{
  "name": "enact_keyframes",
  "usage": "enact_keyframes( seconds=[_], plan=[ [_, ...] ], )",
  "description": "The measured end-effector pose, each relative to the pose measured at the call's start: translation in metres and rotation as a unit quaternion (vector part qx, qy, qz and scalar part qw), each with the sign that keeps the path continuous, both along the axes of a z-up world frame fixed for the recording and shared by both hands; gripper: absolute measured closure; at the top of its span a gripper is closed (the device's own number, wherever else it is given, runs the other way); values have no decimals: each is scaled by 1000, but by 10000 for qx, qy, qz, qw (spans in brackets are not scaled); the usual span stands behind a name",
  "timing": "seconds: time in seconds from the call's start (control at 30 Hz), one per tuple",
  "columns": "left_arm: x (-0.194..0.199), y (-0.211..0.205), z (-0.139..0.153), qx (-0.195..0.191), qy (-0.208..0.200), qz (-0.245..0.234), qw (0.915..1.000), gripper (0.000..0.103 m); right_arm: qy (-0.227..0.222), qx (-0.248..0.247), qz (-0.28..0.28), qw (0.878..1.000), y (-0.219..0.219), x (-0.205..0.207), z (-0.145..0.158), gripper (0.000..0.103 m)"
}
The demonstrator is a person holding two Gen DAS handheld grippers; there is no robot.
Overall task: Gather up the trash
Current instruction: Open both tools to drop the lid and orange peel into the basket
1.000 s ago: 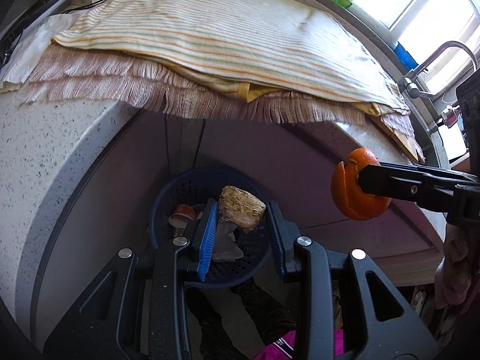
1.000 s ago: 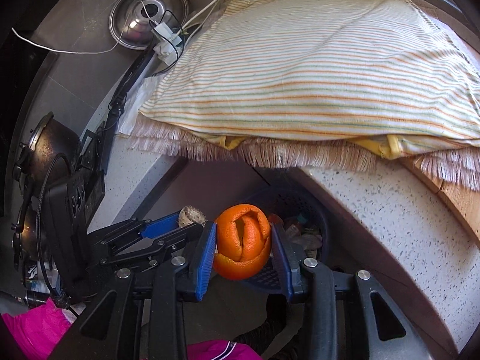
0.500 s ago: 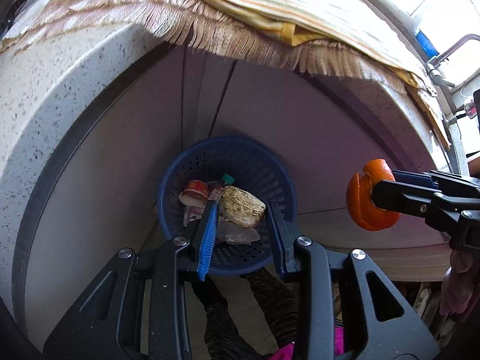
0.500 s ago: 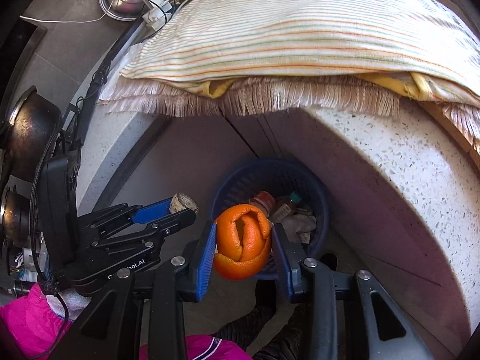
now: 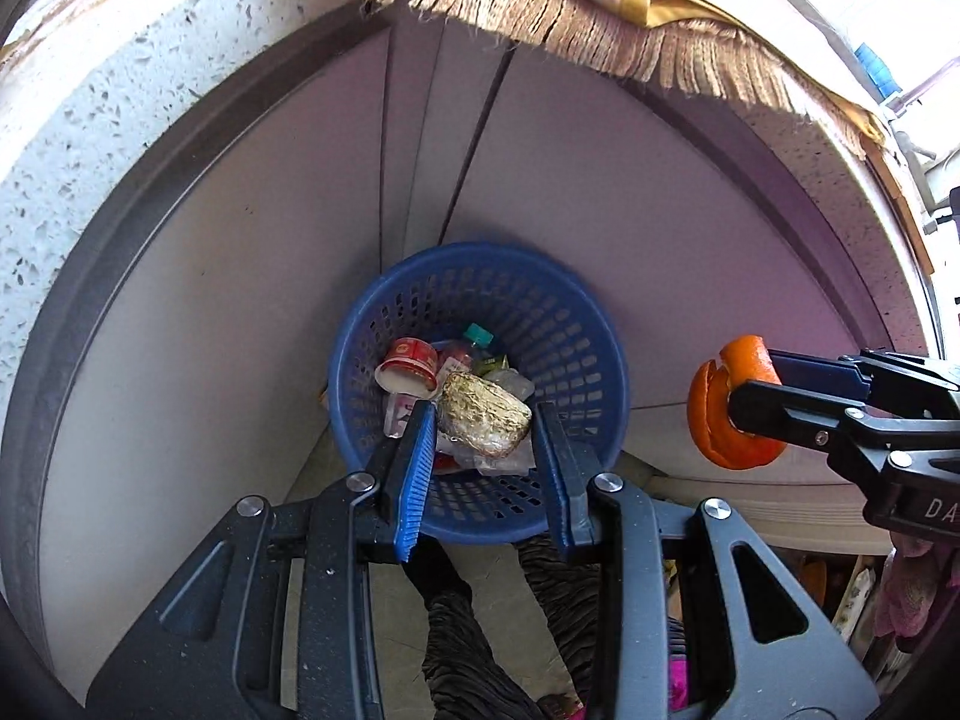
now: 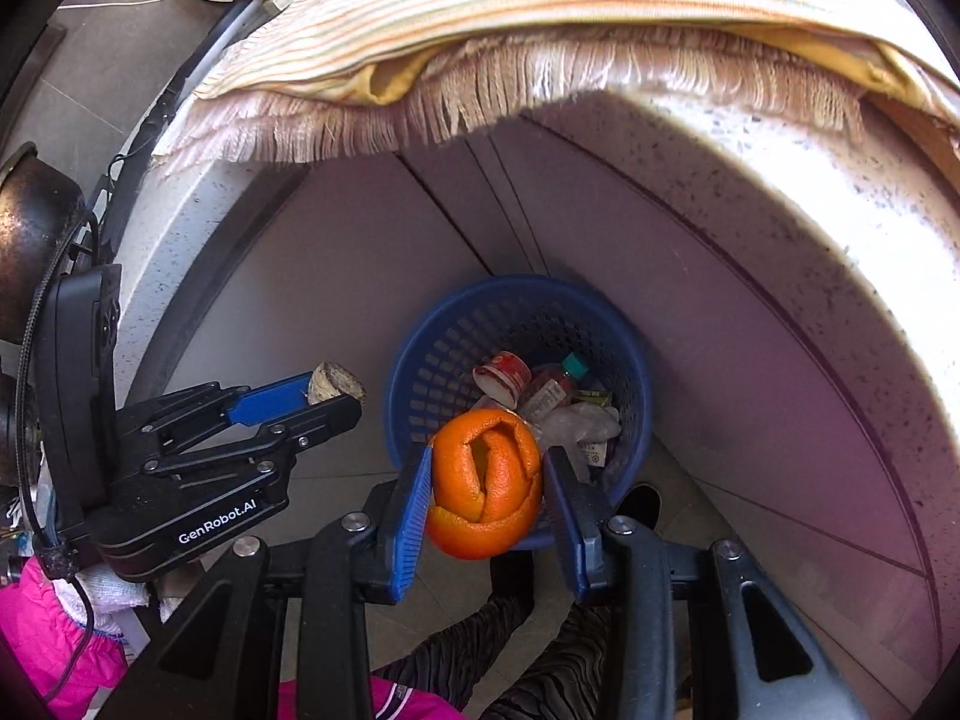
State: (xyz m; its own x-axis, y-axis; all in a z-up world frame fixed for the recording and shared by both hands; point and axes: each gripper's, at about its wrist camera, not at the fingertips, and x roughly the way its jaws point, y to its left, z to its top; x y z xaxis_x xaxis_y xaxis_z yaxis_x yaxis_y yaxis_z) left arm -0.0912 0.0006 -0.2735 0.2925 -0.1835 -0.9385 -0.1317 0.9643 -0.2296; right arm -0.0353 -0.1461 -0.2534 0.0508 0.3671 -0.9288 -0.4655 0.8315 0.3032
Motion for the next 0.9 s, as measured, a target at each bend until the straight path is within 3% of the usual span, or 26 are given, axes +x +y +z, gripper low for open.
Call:
enact_keyframes(
  seconds=[0.9],
  plan=[
    [9, 0, -20, 284, 146, -9, 9995, 70, -12, -239, -95, 9997, 12, 10, -32, 62]
  ],
)
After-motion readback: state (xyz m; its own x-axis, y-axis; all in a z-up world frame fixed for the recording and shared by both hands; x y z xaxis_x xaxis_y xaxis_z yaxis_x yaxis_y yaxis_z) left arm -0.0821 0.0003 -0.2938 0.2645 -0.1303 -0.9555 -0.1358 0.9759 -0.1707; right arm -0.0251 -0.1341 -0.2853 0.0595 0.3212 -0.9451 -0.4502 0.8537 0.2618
